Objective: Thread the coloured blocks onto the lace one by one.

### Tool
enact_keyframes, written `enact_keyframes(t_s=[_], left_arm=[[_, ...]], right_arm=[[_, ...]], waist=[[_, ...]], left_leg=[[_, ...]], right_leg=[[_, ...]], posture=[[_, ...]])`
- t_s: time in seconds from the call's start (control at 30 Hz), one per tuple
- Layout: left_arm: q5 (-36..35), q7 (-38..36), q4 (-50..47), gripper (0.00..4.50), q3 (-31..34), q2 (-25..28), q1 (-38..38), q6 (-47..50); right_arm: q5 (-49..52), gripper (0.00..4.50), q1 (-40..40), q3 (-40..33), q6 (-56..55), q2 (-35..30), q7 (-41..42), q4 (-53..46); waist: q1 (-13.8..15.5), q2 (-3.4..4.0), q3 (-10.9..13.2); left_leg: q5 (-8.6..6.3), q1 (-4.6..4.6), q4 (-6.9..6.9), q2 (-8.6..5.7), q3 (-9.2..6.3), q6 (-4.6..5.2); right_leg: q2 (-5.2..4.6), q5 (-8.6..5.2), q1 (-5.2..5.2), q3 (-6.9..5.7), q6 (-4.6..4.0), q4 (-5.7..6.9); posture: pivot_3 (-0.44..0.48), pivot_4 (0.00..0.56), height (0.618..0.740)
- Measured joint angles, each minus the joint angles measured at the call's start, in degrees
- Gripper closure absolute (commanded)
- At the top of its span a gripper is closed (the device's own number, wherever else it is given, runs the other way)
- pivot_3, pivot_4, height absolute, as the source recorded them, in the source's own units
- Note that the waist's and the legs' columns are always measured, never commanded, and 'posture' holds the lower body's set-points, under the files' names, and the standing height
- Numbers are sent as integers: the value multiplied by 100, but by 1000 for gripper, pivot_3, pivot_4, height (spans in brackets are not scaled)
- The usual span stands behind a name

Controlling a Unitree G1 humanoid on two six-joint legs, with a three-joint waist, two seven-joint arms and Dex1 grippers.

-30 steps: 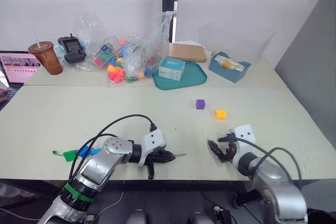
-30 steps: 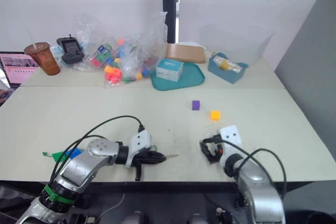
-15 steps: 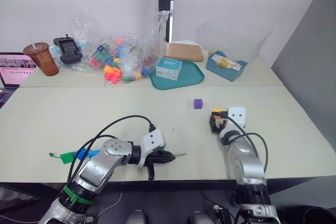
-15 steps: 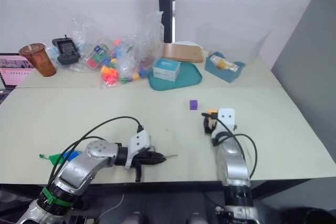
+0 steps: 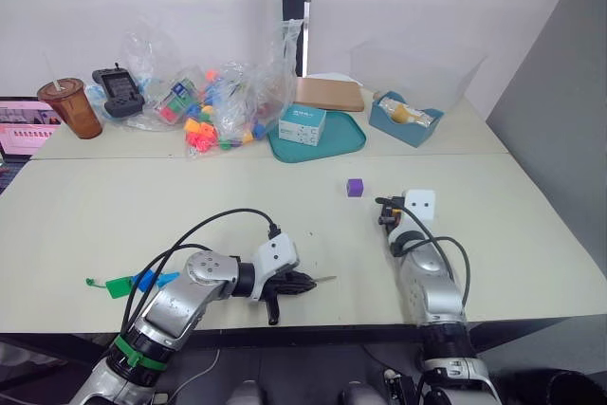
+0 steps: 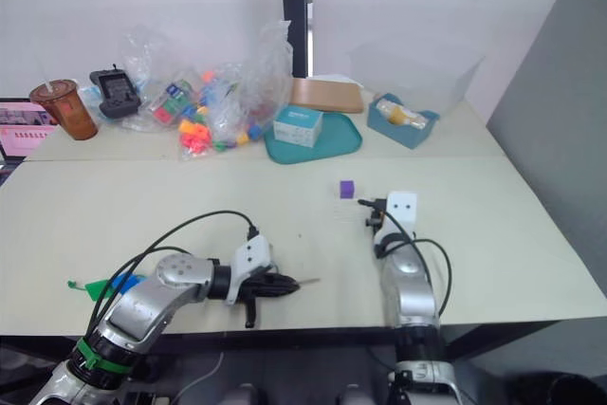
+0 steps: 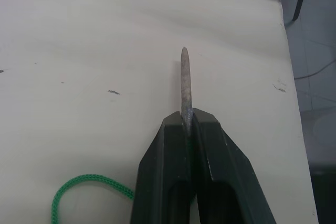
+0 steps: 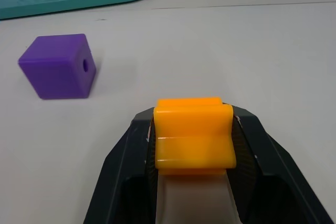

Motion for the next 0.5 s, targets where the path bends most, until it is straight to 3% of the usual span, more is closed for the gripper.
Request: enact_keyframes(t_s=[0.1, 0.33, 0.43, 0.5], left_arm=[[0, -4, 9, 4500, -10, -17, -21, -4], [-1, -8, 55, 4500, 3, -25, -94, -10], [1, -21, 166, 4500, 6, -47, -165, -12], [1, -45, 237, 4500, 1, -61, -200, -34]], right_arm=[[-13, 3305, 331, 124, 123, 27, -10, -484], [-169, 3305, 2615, 1430, 799, -106, 329, -3439], [-243, 3305, 3619, 1992, 1082, -378, 502, -4368], [-246, 3305, 3886, 2161, 1264, -456, 551, -4585]], waist=[[11, 1, 0], [57, 3, -1], [60, 2, -1], [30, 1, -1]], left_leg=[[0, -2, -4, 0, -1, 0], [0, -10, -11, -3, -1, 0], [0, -8, -11, -3, -2, 0], [3, -5, -10, -4, 1, -4]], right_leg=[[0, 0, -3, -1, 0, -1], [-3, -1, -5, -2, 1, -13], [-1, -2, -5, -2, 1, -14], [-1, -1, -4, 2, 1, -12]], posture=[[0, 150, 740], [0, 150, 740], [0, 150, 740], [0, 150, 740]])
